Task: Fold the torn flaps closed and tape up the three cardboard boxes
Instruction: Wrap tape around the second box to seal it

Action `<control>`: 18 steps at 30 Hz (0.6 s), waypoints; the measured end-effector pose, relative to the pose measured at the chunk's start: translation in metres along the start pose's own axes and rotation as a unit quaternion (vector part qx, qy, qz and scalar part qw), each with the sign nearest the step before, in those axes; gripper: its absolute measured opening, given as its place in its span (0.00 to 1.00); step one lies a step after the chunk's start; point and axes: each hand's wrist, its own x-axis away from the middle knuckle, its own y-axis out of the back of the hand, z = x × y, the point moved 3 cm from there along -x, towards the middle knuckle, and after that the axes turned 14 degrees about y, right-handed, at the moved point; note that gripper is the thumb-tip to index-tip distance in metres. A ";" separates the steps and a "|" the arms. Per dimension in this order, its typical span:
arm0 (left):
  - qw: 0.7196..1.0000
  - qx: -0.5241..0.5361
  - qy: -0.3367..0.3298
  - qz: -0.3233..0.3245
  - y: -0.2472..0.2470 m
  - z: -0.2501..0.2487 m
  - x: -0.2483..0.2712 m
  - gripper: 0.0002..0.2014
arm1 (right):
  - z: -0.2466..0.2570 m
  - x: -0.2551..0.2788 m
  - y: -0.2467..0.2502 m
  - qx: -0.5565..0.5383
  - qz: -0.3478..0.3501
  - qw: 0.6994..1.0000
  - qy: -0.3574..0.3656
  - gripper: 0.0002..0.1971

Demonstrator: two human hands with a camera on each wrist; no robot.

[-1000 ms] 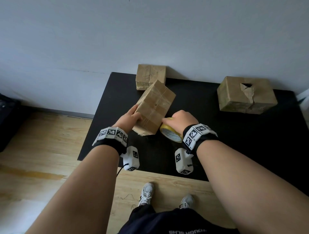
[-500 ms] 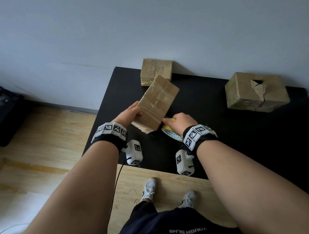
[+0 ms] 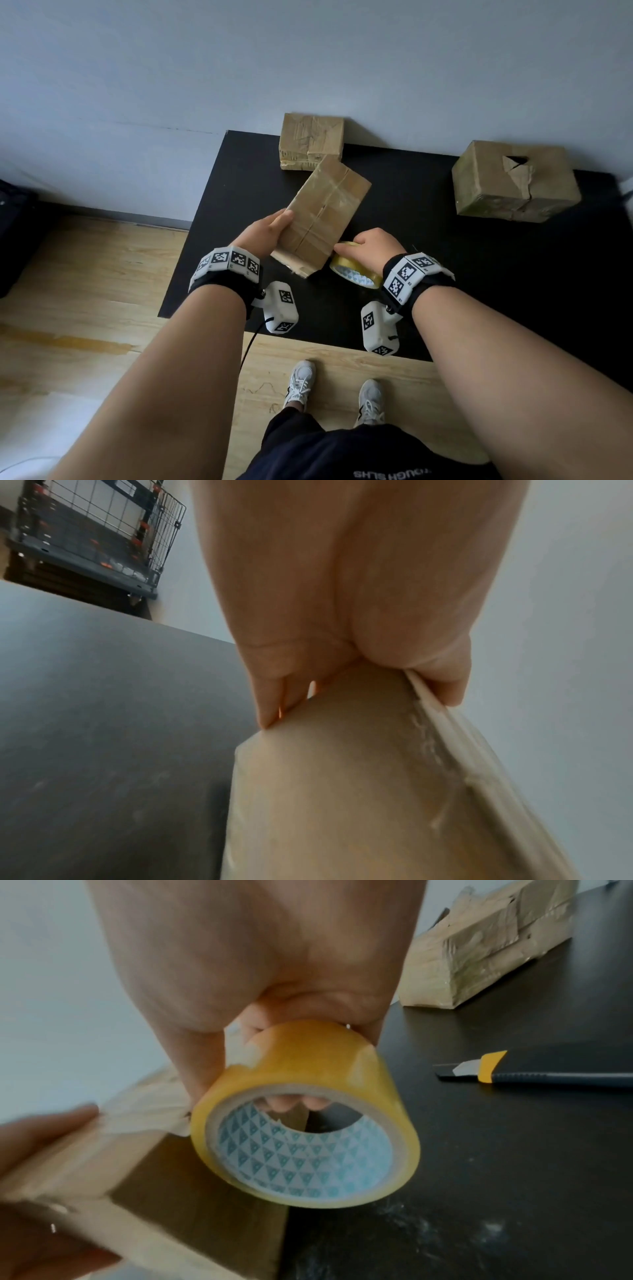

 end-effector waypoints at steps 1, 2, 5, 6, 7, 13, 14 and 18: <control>1.000 0.006 0.010 -0.003 -0.007 0.005 0.001 0.22 | -0.003 0.003 0.005 -0.001 0.001 1.000 0.000 0.24; 1.000 0.019 0.021 -0.005 -0.015 0.009 0.003 0.22 | -0.006 0.006 0.009 0.003 0.000 1.000 0.000 0.24; 0.998 0.048 0.016 -0.031 -0.038 0.015 0.012 0.25 | -0.012 0.013 0.018 0.039 0.001 0.999 0.004 0.24; 0.998 0.032 0.003 -0.054 -0.043 0.013 0.015 0.24 | -0.012 0.014 0.019 0.050 0.001 0.999 0.003 0.24; 0.996 0.008 -0.011 -0.088 -0.046 0.010 0.018 0.24 | -0.012 0.015 0.018 0.057 0.000 0.998 0.003 0.24; 0.943 -0.198 -0.077 -0.255 -0.064 -0.012 0.043 0.26 | -0.012 0.019 0.014 0.063 -0.012 0.998 0.010 0.24; 0.932 -0.245 -0.099 -0.250 -0.074 -0.016 0.049 0.27 | -0.014 0.020 0.013 0.059 -0.009 0.998 0.011 0.24; 0.909 -0.335 -0.106 -0.225 -0.100 -0.006 0.055 0.28 | -0.017 0.019 0.008 0.042 0.011 0.999 0.025 0.24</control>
